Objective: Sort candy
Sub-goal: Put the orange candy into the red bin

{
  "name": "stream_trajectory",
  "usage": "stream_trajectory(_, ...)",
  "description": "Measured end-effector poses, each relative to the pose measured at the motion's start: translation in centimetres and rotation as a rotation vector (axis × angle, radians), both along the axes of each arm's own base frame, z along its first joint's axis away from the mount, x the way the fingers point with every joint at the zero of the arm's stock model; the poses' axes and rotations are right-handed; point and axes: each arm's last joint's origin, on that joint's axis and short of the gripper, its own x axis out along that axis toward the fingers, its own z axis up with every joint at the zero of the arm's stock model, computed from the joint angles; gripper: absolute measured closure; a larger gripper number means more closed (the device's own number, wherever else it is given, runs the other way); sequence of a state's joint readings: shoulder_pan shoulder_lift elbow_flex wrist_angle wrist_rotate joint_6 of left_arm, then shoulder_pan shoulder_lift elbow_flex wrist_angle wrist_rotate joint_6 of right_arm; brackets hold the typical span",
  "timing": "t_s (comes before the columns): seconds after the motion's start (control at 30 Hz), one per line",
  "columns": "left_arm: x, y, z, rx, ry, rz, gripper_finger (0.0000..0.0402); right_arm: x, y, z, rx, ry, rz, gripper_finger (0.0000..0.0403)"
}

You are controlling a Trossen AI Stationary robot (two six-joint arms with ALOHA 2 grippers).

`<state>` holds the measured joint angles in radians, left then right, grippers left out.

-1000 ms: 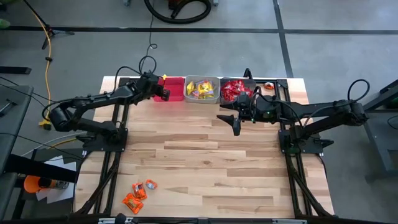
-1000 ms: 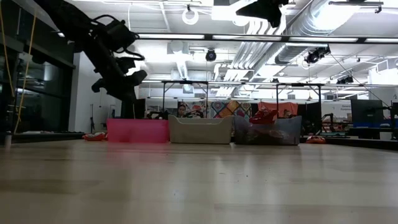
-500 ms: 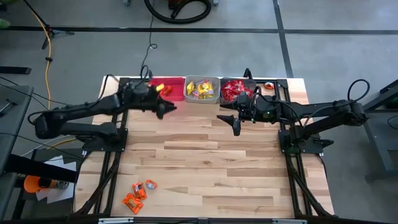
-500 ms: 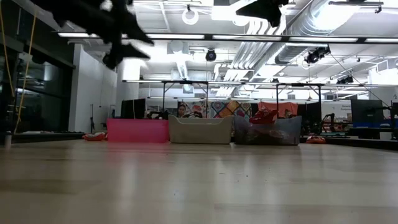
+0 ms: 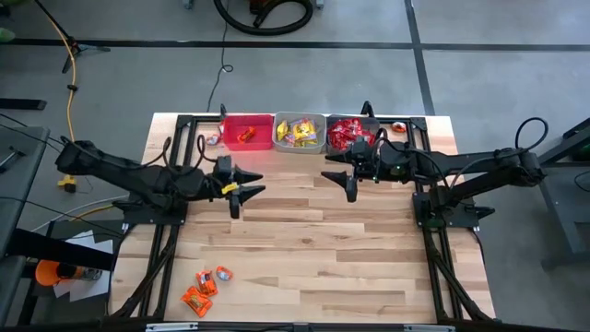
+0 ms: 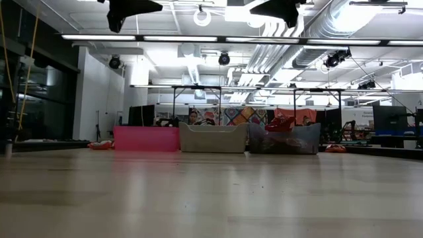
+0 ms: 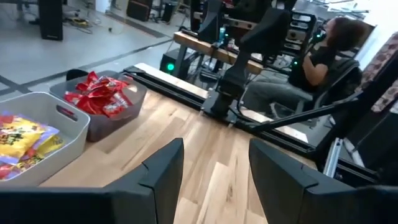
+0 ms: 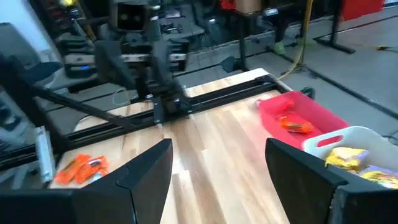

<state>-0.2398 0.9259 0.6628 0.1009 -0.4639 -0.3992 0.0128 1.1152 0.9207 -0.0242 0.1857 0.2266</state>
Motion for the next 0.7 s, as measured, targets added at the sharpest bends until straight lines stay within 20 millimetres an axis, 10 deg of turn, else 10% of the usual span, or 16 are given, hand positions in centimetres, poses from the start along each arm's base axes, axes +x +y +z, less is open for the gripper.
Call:
stream_trajectory(0.2,0.1,-0.2,-0.1,-0.035,-0.006,0.017,0.0234,-0.9,-2.9,1.8,-0.014,0.013,-0.489,0.0151)
stream_trajectory(0.47,0.1,-0.2,-0.1,0.003,0.003,0.012,0.0234,-6.1,-13.0,5.5,0.171,0.250,-1.067,0.0151)
stream_trajectory(0.7,0.0,-0.2,-0.2,0.015,0.018,0.003,0.0234,-10.5,-20.6,1.9,0.580,0.287,-1.478,0.0151)
